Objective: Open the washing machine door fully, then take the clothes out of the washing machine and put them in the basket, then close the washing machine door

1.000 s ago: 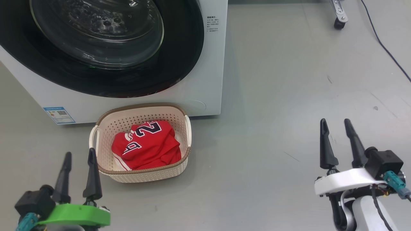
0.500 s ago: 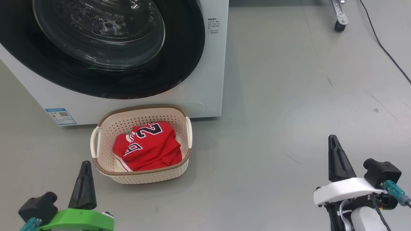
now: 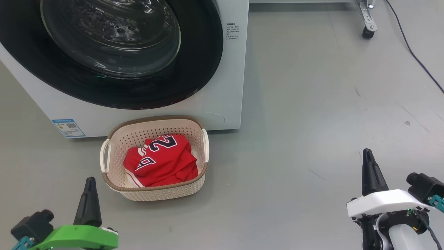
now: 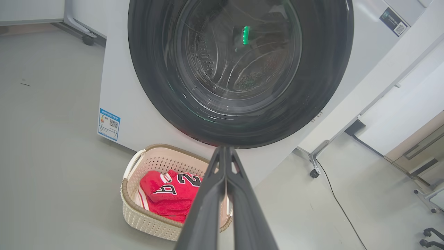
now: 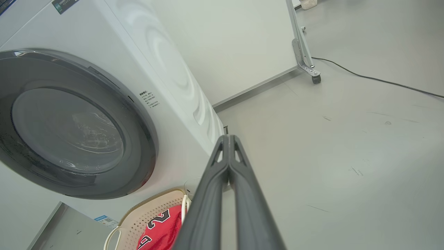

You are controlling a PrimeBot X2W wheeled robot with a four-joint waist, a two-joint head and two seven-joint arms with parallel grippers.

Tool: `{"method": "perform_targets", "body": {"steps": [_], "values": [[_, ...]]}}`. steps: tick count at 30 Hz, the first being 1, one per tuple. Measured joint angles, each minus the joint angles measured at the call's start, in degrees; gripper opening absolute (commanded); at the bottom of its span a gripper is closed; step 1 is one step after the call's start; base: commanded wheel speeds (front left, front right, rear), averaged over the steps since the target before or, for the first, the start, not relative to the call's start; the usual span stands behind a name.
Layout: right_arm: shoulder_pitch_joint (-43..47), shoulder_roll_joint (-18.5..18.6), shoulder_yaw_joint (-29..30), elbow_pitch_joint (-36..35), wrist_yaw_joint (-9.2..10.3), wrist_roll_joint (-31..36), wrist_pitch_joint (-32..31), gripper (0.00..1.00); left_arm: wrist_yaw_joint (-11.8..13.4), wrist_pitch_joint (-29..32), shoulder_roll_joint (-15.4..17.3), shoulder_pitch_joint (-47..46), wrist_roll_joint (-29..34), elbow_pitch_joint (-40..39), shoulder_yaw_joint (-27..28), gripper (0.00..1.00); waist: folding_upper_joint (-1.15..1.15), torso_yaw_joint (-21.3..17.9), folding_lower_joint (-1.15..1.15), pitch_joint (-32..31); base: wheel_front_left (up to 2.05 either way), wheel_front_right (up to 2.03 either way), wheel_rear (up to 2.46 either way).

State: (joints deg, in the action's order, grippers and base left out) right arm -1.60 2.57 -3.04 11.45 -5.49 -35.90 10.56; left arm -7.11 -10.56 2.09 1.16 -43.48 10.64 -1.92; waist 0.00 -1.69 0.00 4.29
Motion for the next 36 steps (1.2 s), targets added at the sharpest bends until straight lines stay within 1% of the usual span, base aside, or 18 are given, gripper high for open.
{"method": "perform_targets", "body": {"steps": [5, 7, 10, 36], "values": [[0.0, 0.0, 0.5, 0.1, -0.01, -3.7, -0.8, 0.00, 0.0, 1.0, 0.0, 0.0, -3.2, 0.2, 0.2, 0.00, 0.00, 0.1, 0.00, -0.3, 0.00, 0.00, 0.00], [0.0, 0.0, 0.9, 0.3, -0.04, -5.9, -1.5, 0.00, 0.0, 1.8, 0.0, 0.0, -5.4, 0.3, 0.3, 0.00, 0.00, 0.2, 0.00, -0.4, 0.00, 0.00, 0.00], [0.0, 0.0, 1.1, 0.4, -0.18, -7.5, -2.0, 0.00, 0.0, 2.2, 0.1, -0.1, -6.4, 0.5, 0.4, 0.00, 0.00, 0.2, 0.00, -0.5, 0.00, 0.00, 0.00], [-0.3, 0.4, 3.9, 2.0, -0.52, -26.9, -7.1, 0.00, 0.0, 7.0, 0.6, -1.1, -23.6, 2.1, 1.7, 0.00, 0.00, 0.8, 0.00, -1.9, 0.00, 0.00, 0.00]]}}
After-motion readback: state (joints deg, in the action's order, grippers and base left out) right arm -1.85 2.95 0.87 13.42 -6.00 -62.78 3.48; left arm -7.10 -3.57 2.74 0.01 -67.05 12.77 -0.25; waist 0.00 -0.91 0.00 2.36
